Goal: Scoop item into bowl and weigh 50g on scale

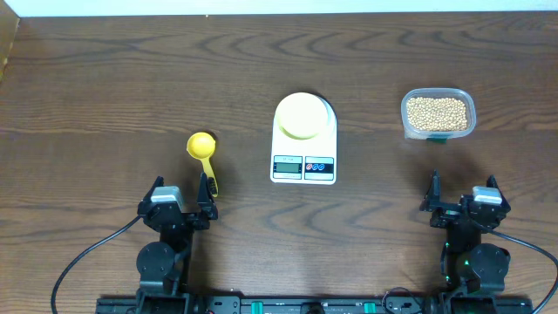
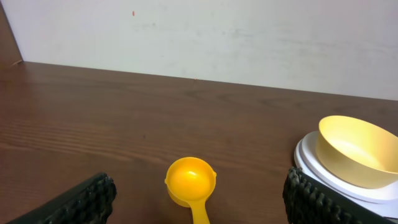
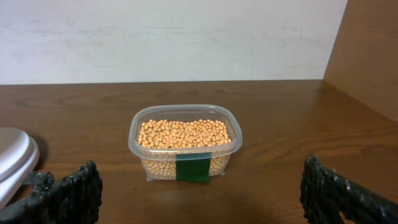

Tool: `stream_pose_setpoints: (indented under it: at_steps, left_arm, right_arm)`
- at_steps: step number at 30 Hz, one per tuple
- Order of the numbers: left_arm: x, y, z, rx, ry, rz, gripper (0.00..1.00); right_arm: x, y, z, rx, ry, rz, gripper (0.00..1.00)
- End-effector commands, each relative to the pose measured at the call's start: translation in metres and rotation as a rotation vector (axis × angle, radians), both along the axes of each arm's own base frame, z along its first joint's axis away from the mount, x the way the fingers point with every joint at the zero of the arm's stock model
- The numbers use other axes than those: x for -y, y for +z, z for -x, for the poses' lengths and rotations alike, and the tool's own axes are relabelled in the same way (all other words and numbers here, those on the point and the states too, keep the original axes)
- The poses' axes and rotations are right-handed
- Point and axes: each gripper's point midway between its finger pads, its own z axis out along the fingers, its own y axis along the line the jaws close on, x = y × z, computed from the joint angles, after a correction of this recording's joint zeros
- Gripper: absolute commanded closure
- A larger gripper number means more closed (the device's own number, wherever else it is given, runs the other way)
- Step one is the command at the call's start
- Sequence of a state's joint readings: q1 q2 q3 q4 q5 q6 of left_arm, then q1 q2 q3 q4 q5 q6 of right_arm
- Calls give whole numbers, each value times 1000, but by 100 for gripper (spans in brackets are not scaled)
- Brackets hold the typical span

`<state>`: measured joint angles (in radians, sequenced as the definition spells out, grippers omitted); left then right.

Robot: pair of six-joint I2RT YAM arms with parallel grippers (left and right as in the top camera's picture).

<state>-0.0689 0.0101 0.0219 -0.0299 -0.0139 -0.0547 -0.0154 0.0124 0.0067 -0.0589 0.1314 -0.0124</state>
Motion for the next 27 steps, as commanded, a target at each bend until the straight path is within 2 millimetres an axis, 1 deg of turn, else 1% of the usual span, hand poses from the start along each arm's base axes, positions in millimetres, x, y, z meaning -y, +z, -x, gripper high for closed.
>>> stream_pose_setpoints:
  at_steps: [1, 20, 27]
  left_arm:
    - [-4, -17, 1, -52, 21, -11, 12]
    - [-4, -17, 1, -54, 24, 13, 12]
    - [-4, -14, 3, -68, 25, 21, 12]
  right_arm:
    - [1, 1, 0, 3, -8, 8, 1]
    - [1, 1, 1, 2, -8, 8, 1]
    - [1, 1, 1, 2, -8, 8, 1]
